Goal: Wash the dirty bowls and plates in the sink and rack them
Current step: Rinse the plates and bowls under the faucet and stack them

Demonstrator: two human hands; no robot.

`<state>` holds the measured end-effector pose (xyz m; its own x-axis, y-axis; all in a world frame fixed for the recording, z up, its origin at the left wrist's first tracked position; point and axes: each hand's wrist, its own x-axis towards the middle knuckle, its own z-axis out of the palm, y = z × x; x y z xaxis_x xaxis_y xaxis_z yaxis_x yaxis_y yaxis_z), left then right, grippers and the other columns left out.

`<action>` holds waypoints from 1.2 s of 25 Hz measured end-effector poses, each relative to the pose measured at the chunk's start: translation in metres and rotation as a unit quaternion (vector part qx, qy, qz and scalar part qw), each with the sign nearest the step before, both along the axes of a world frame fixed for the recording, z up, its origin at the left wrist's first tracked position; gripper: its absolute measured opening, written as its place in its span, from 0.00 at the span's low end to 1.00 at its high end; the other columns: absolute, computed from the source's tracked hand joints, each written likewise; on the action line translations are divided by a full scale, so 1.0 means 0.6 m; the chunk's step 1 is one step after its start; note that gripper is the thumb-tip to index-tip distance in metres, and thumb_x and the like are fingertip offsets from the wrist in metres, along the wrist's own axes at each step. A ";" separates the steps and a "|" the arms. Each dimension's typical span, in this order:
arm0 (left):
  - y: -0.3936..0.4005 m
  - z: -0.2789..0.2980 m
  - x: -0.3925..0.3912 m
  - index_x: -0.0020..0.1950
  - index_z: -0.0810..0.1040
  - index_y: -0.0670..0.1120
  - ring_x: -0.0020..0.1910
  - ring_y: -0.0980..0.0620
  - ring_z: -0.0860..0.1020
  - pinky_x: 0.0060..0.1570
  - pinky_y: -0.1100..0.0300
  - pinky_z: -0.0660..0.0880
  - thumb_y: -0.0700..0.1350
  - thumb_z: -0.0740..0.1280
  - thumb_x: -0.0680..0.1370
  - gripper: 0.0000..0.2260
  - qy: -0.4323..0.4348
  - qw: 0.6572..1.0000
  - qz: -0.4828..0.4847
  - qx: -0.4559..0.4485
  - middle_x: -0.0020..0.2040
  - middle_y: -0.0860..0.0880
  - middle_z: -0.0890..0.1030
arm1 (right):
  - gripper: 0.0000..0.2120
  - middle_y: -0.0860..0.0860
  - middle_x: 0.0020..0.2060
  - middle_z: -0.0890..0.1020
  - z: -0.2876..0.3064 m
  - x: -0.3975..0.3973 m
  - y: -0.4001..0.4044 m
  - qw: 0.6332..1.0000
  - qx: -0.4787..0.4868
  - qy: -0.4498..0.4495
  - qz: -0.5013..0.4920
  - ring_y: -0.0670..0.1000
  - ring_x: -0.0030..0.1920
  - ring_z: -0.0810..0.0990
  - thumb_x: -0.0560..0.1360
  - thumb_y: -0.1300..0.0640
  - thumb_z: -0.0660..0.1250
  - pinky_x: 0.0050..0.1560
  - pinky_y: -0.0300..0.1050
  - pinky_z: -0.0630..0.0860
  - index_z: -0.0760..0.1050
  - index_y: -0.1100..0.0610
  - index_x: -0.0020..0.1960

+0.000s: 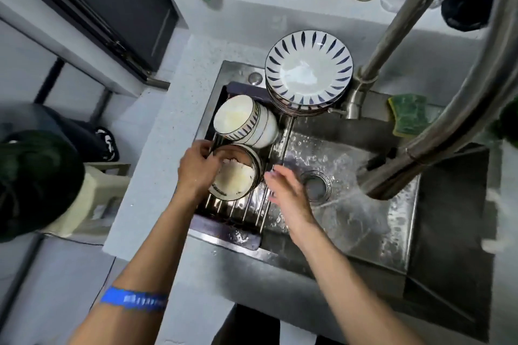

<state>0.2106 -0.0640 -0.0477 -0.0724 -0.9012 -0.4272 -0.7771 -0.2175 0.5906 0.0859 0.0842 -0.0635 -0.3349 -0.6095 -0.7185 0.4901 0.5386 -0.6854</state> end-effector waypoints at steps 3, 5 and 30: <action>0.016 -0.055 0.036 0.66 0.78 0.46 0.56 0.45 0.82 0.55 0.53 0.78 0.41 0.70 0.74 0.20 0.159 0.956 0.081 0.233 0.57 0.46 0.84 | 0.39 0.48 0.75 0.63 -0.014 0.038 -0.065 0.996 0.041 -0.004 0.078 0.54 0.72 0.66 0.71 0.47 0.73 0.71 0.58 0.66 0.55 0.41 0.76; 0.019 -0.075 0.041 0.66 0.77 0.42 0.54 0.40 0.82 0.58 0.45 0.78 0.40 0.67 0.74 0.20 0.199 0.933 0.121 0.273 0.54 0.41 0.84 | 0.42 0.49 0.78 0.58 -0.033 0.042 -0.091 0.993 0.077 -0.002 0.087 0.56 0.74 0.62 0.74 0.59 0.69 0.72 0.58 0.65 0.49 0.40 0.77; 0.321 -0.218 -0.223 0.64 0.75 0.49 0.55 0.44 0.80 0.53 0.50 0.79 0.33 0.55 0.77 0.20 0.092 0.921 -0.047 0.376 0.60 0.44 0.81 | 0.29 0.57 0.58 0.80 -0.237 -0.169 0.256 0.971 0.199 -0.075 -0.112 0.58 0.57 0.79 0.61 0.62 0.60 0.41 0.54 0.81 0.73 0.55 0.63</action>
